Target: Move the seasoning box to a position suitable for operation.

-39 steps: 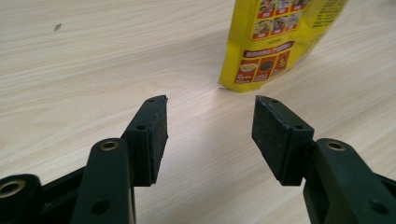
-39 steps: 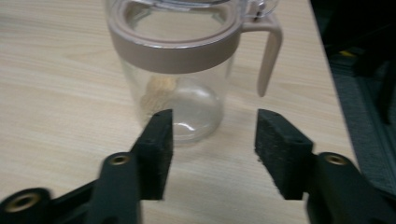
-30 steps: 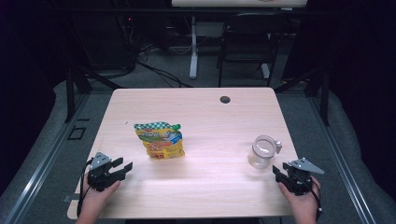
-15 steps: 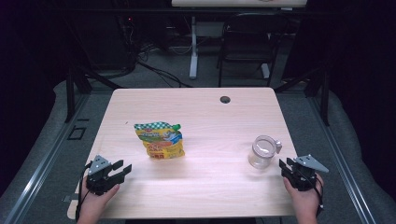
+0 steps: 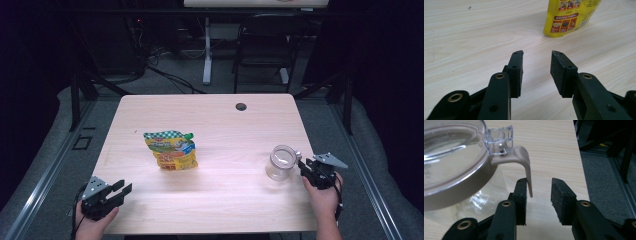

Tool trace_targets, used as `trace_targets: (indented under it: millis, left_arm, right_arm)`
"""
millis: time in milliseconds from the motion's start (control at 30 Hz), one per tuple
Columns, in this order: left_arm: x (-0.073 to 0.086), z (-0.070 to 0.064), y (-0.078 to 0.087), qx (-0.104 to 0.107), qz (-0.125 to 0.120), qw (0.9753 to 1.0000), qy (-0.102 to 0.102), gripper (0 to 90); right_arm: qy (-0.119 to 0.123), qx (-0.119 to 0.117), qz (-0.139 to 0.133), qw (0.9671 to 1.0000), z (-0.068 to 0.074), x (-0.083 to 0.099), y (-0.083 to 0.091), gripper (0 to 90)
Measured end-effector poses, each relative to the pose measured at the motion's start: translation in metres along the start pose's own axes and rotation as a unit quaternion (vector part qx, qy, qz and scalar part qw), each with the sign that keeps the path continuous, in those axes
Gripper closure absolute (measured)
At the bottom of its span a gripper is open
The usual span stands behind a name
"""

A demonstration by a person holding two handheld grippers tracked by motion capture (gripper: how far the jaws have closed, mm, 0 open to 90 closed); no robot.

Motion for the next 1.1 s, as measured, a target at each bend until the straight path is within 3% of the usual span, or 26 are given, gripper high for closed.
trace_targets:
  millis: [167,467,567,667,900,1100]
  left_arm:
    - [0.003,0.001,0.004,-0.006,-0.001,1.0,0.001,64.3]
    - [0.004,-0.001,0.005,-0.009,0.0,1.0,0.0,66.0]
    - [0.007,-0.003,0.005,-0.01,0.005,0.9999,-0.006,66.2]
    - [0.007,-0.004,0.005,-0.008,0.005,0.9999,-0.011,66.3]
    - [0.006,-0.005,0.003,-0.006,0.007,0.9999,-0.011,66.9]
    - [0.004,-0.007,0.002,-0.003,0.006,0.9999,-0.016,67.6]
  right_arm:
    - [0.02,-0.012,-0.008,0.9997,0.009,-0.007,-0.005,76.7]
    - [0.01,-0.024,-0.006,0.9996,0.009,-0.008,-0.014,79.4]
    - [-0.008,-0.035,-0.003,0.9993,0.006,-0.008,-0.016,80.5]
    - [-0.003,-0.037,-0.005,0.9993,0.008,-0.009,-0.017,80.7]
    - [0.006,-0.015,0.008,0.9998,0.008,-0.009,-0.016,85.2]
    - [0.0,0.002,0.02,0.9998,0.009,-0.008,-0.014,85.7]
Point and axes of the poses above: each handheld gripper's, and its own axes: y roughly backward along the jaws, x roughly out of its underside, z roughly to its left, the point moved 10 cm from there along -y, roughly forward along the jaws, and after that the axes turned 4 degrees about y, right-handed, at the moved point
